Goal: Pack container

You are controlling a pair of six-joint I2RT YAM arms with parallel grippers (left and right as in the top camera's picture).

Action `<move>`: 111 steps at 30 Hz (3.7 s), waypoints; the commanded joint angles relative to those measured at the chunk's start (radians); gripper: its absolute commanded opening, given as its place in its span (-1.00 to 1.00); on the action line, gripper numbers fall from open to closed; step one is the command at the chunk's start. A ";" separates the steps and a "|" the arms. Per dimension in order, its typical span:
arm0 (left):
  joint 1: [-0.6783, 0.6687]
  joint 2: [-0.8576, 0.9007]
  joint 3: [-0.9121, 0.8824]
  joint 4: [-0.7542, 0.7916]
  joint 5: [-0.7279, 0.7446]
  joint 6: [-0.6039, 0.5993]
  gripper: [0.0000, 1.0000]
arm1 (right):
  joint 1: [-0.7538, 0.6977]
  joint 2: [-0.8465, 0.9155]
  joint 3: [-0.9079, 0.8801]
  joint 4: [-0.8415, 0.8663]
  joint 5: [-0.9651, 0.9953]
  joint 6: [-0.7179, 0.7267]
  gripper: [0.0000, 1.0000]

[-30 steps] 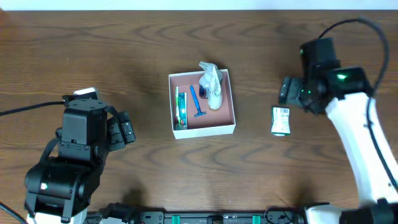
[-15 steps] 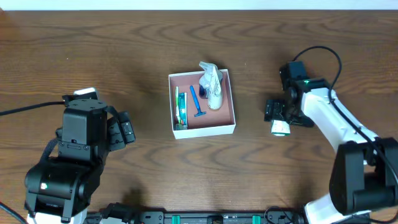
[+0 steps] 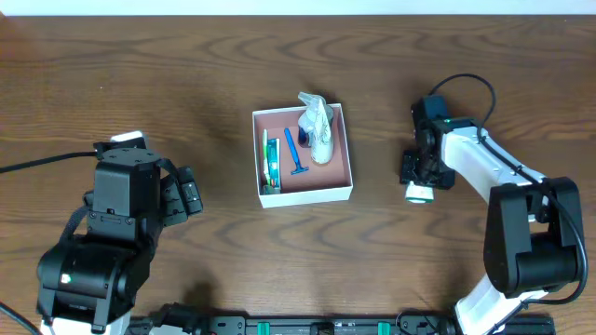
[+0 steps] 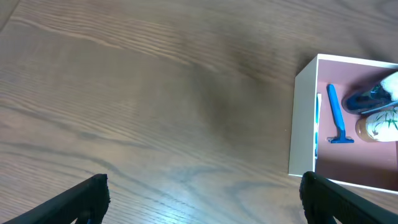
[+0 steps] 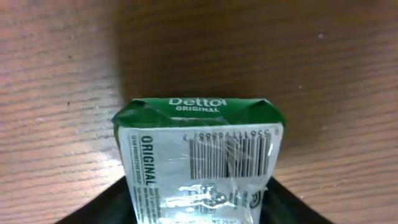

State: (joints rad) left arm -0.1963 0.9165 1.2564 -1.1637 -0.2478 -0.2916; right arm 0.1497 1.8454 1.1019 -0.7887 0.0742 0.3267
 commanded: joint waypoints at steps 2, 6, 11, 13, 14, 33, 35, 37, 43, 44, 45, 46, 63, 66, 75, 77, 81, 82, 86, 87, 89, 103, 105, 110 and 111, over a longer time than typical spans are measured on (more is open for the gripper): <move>0.005 -0.001 0.013 -0.003 -0.019 0.002 0.96 | -0.012 -0.040 -0.004 -0.001 -0.005 -0.015 -0.06; 0.005 -0.001 0.013 -0.003 -0.019 0.002 0.96 | -0.006 -0.140 -0.003 -0.005 -0.072 -0.061 -0.26; 0.005 -0.001 0.013 -0.003 -0.019 0.002 0.96 | 0.051 -0.340 -0.003 0.005 -0.174 -0.133 -0.30; 0.005 -0.001 0.013 -0.003 -0.019 0.002 0.96 | 0.096 -0.419 -0.003 0.013 -0.215 -0.200 -0.35; 0.005 -0.001 0.013 -0.003 -0.019 0.002 0.96 | 0.125 -0.459 -0.003 0.019 -0.245 -0.255 -0.35; 0.005 -0.001 0.013 -0.003 -0.019 0.002 0.96 | 0.554 -0.414 -0.003 0.197 -0.083 -0.884 -0.59; 0.005 -0.001 0.013 -0.003 -0.019 0.002 0.96 | 0.555 -0.370 -0.003 0.224 -0.070 -0.913 -0.66; 0.005 -0.001 0.013 -0.003 -0.019 0.002 0.96 | 0.554 -0.327 -0.003 0.245 -0.070 -0.952 -0.67; 0.005 -0.001 0.013 -0.003 -0.019 0.002 0.96 | 0.555 -0.221 -0.003 0.288 0.008 -0.972 -0.73; 0.005 -0.001 0.013 -0.003 -0.019 0.002 0.96 | 0.555 -0.211 -0.003 0.288 0.008 -0.972 -0.73; 0.005 -0.001 0.013 -0.003 -0.019 0.002 0.96 | 0.555 -0.204 -0.003 0.287 0.008 -0.971 -0.72; 0.005 -0.001 0.013 -0.003 -0.019 0.002 0.96 | 0.555 -0.200 -0.003 0.286 0.008 -0.972 -0.62; 0.005 -0.001 0.013 -0.003 -0.019 0.002 0.96 | 0.596 -0.443 -0.003 0.209 0.004 -0.643 0.56; 0.005 -0.001 0.013 -0.003 -0.019 0.002 0.96 | 0.593 -0.570 -0.003 0.140 0.005 -0.497 0.98; 0.005 -0.001 0.013 -0.003 -0.019 0.002 0.96 | 0.591 -0.858 -0.003 0.091 -0.063 -0.417 0.98; 0.005 -0.001 0.013 -0.003 -0.019 0.002 0.96 | 0.590 -0.890 -0.003 0.089 -0.063 -0.417 0.98; 0.005 -0.001 0.013 -0.003 -0.019 0.002 0.96 | 0.589 -0.930 -0.003 0.024 -0.035 -0.433 0.99; 0.005 -0.001 0.013 -0.003 -0.019 0.002 0.96 | 0.589 -0.937 -0.003 0.016 -0.002 -0.436 0.98; 0.005 -0.001 0.013 -0.003 -0.019 0.002 0.96 | 0.588 -0.958 -0.003 0.014 0.177 -0.436 0.98; 0.005 -0.001 0.013 -0.003 -0.019 0.002 0.96 | 0.588 -0.962 -0.003 0.014 0.215 -0.436 0.98; 0.005 -0.001 0.013 -0.003 -0.019 0.002 0.96 | 0.588 -0.971 -0.004 0.013 0.285 -0.436 0.98; 0.005 -0.001 0.013 -0.003 -0.019 0.002 0.96 | -0.016 -1.305 -0.413 0.228 -0.138 -0.424 0.99; 0.005 -0.001 0.013 -0.003 -0.019 0.002 0.96 | -0.073 -1.371 -0.505 0.254 -0.158 -0.423 0.99; 0.005 -0.001 0.013 -0.003 -0.019 0.002 0.96 | -0.153 -1.572 -0.734 0.281 -0.161 -0.392 0.99; 0.005 -0.001 0.013 -0.003 -0.019 0.002 0.96 | -0.158 -1.612 -0.773 0.283 -0.161 -0.385 0.98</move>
State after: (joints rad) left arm -0.1963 0.9165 1.2564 -1.1637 -0.2481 -0.2913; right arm 0.0135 0.3164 0.4019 -0.5163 -0.0406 -0.0940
